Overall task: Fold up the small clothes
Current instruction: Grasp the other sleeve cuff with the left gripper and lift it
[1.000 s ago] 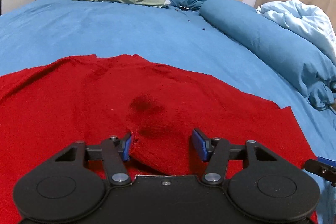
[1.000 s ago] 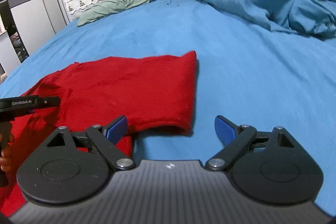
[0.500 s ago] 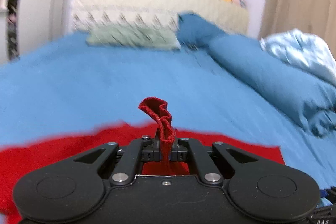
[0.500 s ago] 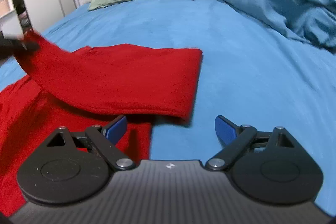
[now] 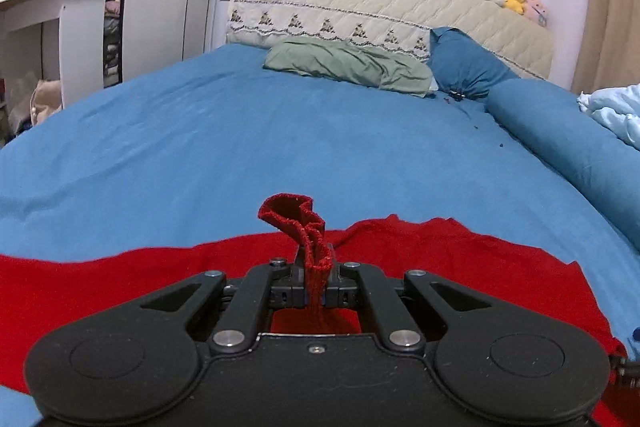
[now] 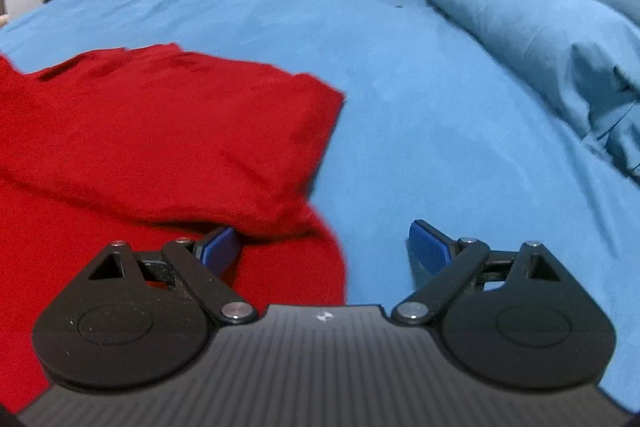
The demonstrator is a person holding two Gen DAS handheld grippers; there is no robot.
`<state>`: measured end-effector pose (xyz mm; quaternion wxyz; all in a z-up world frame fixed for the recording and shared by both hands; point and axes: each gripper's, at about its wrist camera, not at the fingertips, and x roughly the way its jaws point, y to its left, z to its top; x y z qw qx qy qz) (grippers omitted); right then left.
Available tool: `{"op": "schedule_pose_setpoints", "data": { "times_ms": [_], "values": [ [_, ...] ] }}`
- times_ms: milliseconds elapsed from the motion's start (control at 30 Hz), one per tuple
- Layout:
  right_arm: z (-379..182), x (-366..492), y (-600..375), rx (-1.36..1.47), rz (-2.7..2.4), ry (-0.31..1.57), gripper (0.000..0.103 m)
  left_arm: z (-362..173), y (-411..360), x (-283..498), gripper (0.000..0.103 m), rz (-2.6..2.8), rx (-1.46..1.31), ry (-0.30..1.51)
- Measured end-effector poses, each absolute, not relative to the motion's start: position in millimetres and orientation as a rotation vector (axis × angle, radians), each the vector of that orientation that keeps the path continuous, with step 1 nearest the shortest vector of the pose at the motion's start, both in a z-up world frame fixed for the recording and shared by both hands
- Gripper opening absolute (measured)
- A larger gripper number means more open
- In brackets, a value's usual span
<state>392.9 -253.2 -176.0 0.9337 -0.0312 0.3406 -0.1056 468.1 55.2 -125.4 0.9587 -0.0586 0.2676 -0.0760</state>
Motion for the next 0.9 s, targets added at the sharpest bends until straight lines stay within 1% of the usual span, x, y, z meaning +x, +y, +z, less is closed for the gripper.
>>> {"op": "schedule_pose_setpoints", "data": {
  "times_ms": [167,233,300,367,400,433,467,500,567,667,700,800,900],
  "values": [
    [-181,388,-277,-0.08,-0.295,0.719,0.103,-143,73,463,0.005,-0.14,-0.104,0.591],
    [-183,381,-285,-0.067,-0.289,0.727,0.103,-157,81,460,0.012,-0.122,-0.079,0.649],
    [-181,378,-290,-0.061,-0.281,0.737,0.103,-167,89,452,0.016,-0.101,-0.036,0.697],
    [-173,374,-289,-0.066,-0.268,0.741,0.103,-169,97,438,0.029,-0.082,-0.001,0.709],
    [-168,371,-285,-0.071,-0.254,0.733,0.103,-166,102,430,0.037,-0.086,0.009,0.702],
    [-160,370,-282,-0.059,-0.213,0.709,0.103,-162,106,422,0.046,-0.096,0.012,0.687],
    [-153,366,-276,-0.037,-0.162,0.679,0.103,-157,107,415,0.051,-0.102,0.018,0.666],
    [-148,363,-270,-0.013,-0.11,0.654,0.103,-151,107,410,0.058,-0.106,0.026,0.641],
    [-141,372,-251,0.028,-0.012,0.609,0.103,-141,100,406,0.059,-0.141,0.021,0.602],
    [-150,398,-223,0.036,0.039,0.592,0.103,-136,83,420,0.063,-0.209,-0.001,0.599],
    [-157,406,-219,0.035,0.032,0.595,0.103,-139,79,425,0.065,-0.213,-0.006,0.606],
    [-184,419,-227,0.063,-0.041,0.661,0.103,-153,75,433,0.065,-0.226,-0.005,0.634],
    [-185,406,-242,0.126,-0.031,0.645,0.103,-167,74,435,0.065,-0.235,0.005,0.663]
  ]
}}
